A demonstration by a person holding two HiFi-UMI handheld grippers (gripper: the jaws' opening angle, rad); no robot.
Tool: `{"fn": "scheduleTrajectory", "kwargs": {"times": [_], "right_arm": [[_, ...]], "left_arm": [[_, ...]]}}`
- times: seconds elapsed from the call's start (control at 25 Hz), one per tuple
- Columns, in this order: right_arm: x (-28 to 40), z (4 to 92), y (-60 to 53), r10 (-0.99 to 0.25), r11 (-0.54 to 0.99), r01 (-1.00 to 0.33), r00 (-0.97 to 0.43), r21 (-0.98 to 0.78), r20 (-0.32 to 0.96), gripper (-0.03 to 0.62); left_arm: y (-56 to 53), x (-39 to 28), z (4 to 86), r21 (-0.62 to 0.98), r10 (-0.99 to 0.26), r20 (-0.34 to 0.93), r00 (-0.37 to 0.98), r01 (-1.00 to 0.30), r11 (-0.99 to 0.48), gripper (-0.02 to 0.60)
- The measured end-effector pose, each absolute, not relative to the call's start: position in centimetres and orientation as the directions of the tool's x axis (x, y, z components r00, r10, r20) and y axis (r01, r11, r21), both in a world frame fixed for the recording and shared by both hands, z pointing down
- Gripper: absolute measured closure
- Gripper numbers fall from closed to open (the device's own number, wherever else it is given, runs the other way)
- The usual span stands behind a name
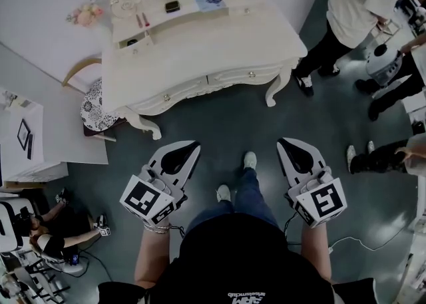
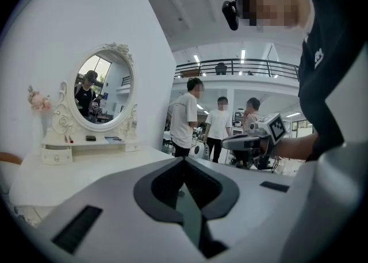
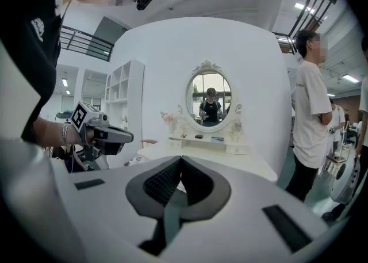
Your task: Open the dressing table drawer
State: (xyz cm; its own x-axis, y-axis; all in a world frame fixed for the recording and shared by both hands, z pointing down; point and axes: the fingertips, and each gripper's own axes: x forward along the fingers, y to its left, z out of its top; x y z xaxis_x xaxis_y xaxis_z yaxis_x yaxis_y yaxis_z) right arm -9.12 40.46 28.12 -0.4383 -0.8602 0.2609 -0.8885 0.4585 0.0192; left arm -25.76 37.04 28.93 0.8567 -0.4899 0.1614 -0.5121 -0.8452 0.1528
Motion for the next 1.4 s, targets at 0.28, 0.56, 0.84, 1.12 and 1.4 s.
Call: {"fn": "scheduleTrajectory", "kwargs": {"times": [0.28,0.56,0.84,1.12,1.4], "right_arm": [[-6.4,28.0,36.1,-0.848,0.483,-0.875,-0.461,0.022,0.261,0.576],[-2.8,27.6,31.4,-0.844,0.488,-0.873,-0.47,0.005,0.257,0.577],[-0.1,27.4,28.0,-0.828,0.514,-0.858,-0.5,-0.012,0.254,0.576],[2.2,27.6,25.5,-0.808,0.545,-0.839,-0.531,-0.02,0.258,0.576],[4.6,28.2,24.1,-0.791,0.565,-0.824,-0.552,-0.03,0.265,0.576]], "left_arm": [[33.1,-23.0,29.0,0.144,-0.503,0.164,0.849,-0.525,-0.839,0.563],[28.4,-19.1,27.9,0.137,-0.505,0.161,0.848,-0.526,-0.84,0.563],[25.0,-16.3,27.3,0.136,-0.533,0.162,0.831,-0.553,-0.822,0.563],[22.7,-13.8,27.1,0.135,-0.555,0.16,0.816,-0.575,-0.807,0.563],[21.1,-11.4,27.6,0.149,-0.576,0.162,0.801,-0.597,-0.788,0.563]]}}
